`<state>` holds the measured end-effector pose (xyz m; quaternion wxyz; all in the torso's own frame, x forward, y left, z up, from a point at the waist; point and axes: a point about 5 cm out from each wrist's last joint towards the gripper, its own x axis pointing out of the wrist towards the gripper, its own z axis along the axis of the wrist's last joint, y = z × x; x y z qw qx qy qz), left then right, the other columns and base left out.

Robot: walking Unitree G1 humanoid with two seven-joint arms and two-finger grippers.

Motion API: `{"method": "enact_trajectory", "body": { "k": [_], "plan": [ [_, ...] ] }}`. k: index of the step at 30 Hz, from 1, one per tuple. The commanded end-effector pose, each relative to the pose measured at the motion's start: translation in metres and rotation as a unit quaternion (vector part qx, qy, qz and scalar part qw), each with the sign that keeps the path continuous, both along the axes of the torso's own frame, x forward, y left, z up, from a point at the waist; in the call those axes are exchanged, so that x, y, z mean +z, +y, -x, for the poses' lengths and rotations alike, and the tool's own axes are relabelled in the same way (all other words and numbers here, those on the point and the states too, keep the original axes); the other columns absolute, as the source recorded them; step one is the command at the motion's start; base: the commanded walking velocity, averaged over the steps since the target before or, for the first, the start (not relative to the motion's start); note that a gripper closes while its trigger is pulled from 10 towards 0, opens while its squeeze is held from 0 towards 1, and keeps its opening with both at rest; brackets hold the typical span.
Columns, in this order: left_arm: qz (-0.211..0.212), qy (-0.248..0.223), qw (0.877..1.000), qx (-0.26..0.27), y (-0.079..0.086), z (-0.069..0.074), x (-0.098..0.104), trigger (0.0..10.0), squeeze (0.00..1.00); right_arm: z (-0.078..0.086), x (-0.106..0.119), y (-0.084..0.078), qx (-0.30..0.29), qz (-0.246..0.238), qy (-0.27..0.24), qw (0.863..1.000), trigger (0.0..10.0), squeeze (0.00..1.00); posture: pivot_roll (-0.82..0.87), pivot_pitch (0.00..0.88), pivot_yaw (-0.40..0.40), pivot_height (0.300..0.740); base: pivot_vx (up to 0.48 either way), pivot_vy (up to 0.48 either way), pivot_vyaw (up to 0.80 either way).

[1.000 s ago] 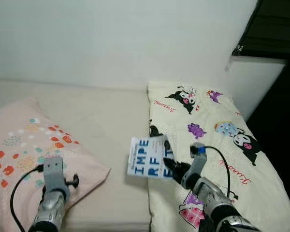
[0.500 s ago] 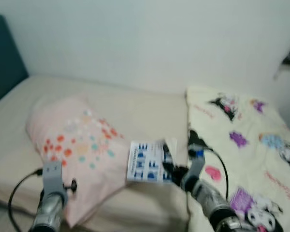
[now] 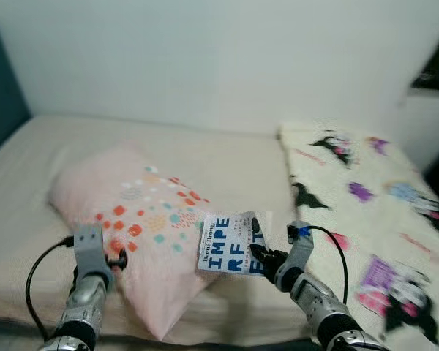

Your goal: Clean up the room

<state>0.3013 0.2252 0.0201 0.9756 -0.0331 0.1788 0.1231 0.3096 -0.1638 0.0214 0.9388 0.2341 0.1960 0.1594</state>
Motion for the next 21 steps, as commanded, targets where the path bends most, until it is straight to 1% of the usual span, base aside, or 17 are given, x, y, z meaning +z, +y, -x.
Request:
{"method": "enact_trajectory", "body": {
  "k": [1,4,8,10,13,15,20,21],
  "plan": [
    [0.022,-0.016,1.000,-0.012,-0.014,-0.009,0.006,10.0,0.00,-0.001,0.002,-0.006,-0.014,0.002,-0.008,1.000,10.0,0.00,0.05,0.000,-0.076,0.740,0.000,0.000,-0.79],
    [0.041,-0.025,0.999,-0.010,-0.021,-0.014,0.010,10.0,0.00,-0.001,0.001,-0.005,-0.016,0.003,-0.006,1.000,10.0,0.00,0.05,0.000,-0.075,0.740,0.000,0.000,-0.79],
    [0.048,-0.027,0.998,-0.006,-0.024,-0.015,0.011,10.0,0.00,0.000,0.001,-0.004,-0.018,0.001,-0.006,1.000,10.0,0.00,0.05,0.000,-0.074,0.740,0.000,0.000,-0.79],
    [0.049,-0.027,0.998,-0.003,-0.024,-0.015,0.011,10.0,0.00,0.000,0.001,-0.004,-0.021,0.001,-0.007,1.000,10.0,0.00,0.04,0.000,-0.074,0.740,0.000,0.000,-0.48],
    [0.042,-0.018,0.999,-0.008,-0.025,-0.013,0.008,10.0,0.00,-0.001,0.002,-0.004,-0.022,-0.003,-0.013,1.000,10.0,0.00,0.04,0.000,-0.074,0.740,0.000,0.000,0.00],
    [0.042,-0.017,0.999,-0.012,-0.026,-0.011,0.006,10.0,0.00,-0.002,0.004,-0.005,-0.021,-0.003,-0.024,1.000,10.0,0.00,0.04,0.000,-0.073,0.740,0.000,-0.416,0.00],
    [0.041,-0.017,0.999,-0.013,-0.026,-0.011,0.006,10.0,0.00,-0.002,0.005,-0.006,-0.017,0.004,-0.027,0.999,10.0,0.00,0.04,0.000,-0.073,0.740,0.000,-0.472,0.00],
    [0.041,-0.017,0.999,-0.013,-0.027,-0.011,0.005,10.0,0.00,-0.002,0.005,-0.005,-0.010,0.007,-0.034,0.999,10.0,0.00,0.05,0.000,-0.075,0.740,0.000,-0.469,0.79]
  ]
}}
